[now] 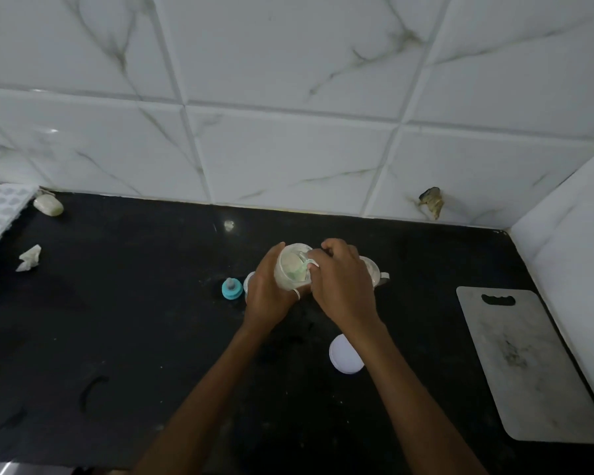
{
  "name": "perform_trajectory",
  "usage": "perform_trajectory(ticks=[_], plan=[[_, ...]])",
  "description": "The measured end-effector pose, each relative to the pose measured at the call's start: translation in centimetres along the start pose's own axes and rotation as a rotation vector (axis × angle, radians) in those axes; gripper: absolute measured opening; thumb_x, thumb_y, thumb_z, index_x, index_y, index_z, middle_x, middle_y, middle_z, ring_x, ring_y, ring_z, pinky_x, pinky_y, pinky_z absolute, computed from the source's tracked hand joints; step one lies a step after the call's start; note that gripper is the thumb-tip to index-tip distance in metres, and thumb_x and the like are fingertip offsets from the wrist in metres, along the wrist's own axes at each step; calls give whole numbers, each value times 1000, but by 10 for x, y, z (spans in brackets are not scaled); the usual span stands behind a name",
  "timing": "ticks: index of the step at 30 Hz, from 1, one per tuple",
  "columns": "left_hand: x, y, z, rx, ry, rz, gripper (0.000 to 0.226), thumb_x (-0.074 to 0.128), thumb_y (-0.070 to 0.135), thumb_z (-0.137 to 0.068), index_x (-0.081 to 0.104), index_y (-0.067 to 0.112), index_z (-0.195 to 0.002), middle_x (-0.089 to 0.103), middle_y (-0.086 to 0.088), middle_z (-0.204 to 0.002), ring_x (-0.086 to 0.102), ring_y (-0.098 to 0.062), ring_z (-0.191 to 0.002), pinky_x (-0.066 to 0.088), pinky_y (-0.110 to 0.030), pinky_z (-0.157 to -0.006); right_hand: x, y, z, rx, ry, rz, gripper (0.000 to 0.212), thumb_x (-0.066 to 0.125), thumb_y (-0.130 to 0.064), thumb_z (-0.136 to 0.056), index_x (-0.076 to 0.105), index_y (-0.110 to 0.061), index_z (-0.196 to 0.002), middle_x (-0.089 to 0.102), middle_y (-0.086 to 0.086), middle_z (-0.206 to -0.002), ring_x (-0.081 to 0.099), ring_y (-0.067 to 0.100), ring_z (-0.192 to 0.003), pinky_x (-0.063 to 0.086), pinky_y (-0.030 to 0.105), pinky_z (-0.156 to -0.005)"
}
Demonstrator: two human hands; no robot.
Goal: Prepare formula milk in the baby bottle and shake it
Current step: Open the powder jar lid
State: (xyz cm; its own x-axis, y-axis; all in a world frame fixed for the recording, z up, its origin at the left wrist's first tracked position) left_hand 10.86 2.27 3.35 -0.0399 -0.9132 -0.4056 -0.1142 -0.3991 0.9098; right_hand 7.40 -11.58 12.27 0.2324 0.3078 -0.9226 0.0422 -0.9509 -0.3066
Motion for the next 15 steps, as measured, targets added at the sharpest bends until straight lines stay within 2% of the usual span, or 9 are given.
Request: perform_trajectory(ticks=[3, 6, 9, 12, 15], plan=[[-17, 16, -3, 43, 25, -13, 95, 92, 19, -68, 43, 20, -150, 53, 5, -146, 51, -5, -132, 44, -28, -109, 0, -13, -12, -16, -65, 54, 33, 64, -15, -94, 69, -19, -127, 61, 7, -119, 58, 26, -104, 54, 37, -75], [-27, 28, -5, 73, 29, -30, 93, 89, 6, -68, 44, 15, -149, 52, 6, -144, 47, 3, -127, 41, -12, -105, -3, -23, -21, -10, -97, 98, 31, 66, -16, -93, 69, -16, -124, 59, 8, -112, 58, 24, -98, 51, 33, -71], [-32, 35, -8, 93, 20, -57, 92, 86, 2, -68, 44, 11, -149, 52, 2, -145, 47, 0, -126, 35, 0, -97, -9, -31, -29, 15, -115, 132, 29, 70, -16, -90, 68, -12, -118, 58, 9, -111, 58, 25, -98, 44, 31, -67], [-37, 39, -7, 118, 16, -51, 92, 86, 3, -69, 44, 12, -149, 52, 5, -143, 47, 3, -125, 37, -1, -95, -14, -35, -35, 33, -123, 168, 21, 68, -11, -89, 69, -10, -111, 57, 10, -111, 58, 27, -99, 38, 32, -66], [-40, 42, -7, 142, 13, -42, 89, 87, 6, -68, 47, 18, -147, 51, 17, -139, 46, 9, -123, 41, -5, -95, -15, -37, -36, 30, -129, 181, 20, 65, -10, -91, 70, -11, -111, 56, 10, -114, 57, 27, -103, 39, 31, -68]])
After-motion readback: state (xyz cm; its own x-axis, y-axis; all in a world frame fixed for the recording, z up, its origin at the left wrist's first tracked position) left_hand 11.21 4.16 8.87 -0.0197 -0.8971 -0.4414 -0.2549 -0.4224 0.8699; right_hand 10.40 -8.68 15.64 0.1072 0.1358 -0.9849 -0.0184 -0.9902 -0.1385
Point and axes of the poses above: each hand's wrist, its own z-axis away from the middle knuckle, its own x-axis out of the palm, y = z × x, the point moved 8 cm from there along -z, towards the middle knuckle
